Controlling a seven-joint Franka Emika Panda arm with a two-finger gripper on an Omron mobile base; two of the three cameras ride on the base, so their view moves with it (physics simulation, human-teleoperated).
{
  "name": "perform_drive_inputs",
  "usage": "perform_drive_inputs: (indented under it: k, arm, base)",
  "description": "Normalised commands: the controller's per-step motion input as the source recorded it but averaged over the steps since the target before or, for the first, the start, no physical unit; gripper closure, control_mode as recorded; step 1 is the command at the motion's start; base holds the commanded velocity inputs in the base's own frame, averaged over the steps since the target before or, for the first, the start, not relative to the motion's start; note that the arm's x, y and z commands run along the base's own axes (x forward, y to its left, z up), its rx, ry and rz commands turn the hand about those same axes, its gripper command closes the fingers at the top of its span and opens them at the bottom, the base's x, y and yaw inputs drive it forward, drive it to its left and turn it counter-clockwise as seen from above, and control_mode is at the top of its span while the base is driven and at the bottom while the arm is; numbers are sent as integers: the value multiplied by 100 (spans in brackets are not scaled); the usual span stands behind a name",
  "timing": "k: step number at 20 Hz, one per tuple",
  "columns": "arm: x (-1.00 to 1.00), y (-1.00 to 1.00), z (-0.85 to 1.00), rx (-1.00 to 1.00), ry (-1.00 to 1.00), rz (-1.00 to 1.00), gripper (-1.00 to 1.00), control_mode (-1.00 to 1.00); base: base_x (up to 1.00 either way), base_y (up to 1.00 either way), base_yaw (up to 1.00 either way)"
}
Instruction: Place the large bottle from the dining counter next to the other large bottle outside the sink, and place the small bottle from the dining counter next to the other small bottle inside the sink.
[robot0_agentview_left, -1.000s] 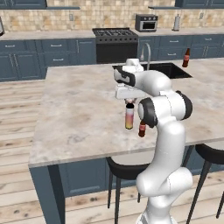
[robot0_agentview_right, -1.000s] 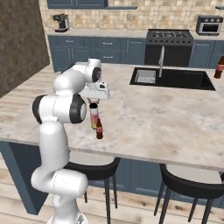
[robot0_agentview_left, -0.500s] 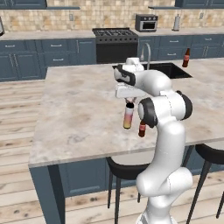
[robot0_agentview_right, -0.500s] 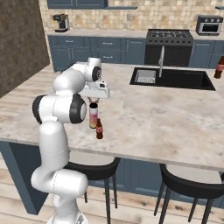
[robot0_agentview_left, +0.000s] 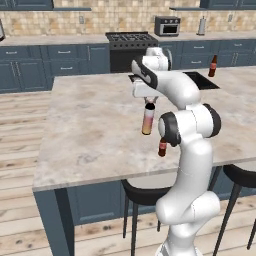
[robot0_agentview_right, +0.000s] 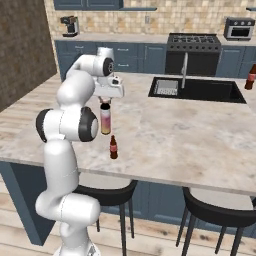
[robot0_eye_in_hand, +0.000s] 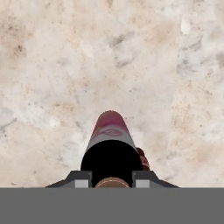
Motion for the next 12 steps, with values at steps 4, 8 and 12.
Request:
perform_drive_inputs:
  k: [4, 8, 12]
  arm:
    - [-48, 1, 53, 0, -1, 0, 100, -100]
    - [-86, 6, 45, 0, -4, 0, 100, -100]
    - [-98, 3, 27, 0, -12, 0, 100, -100]
  base:
    - [0, 0, 0]
    - [0, 0, 0]
    - [0, 0, 0]
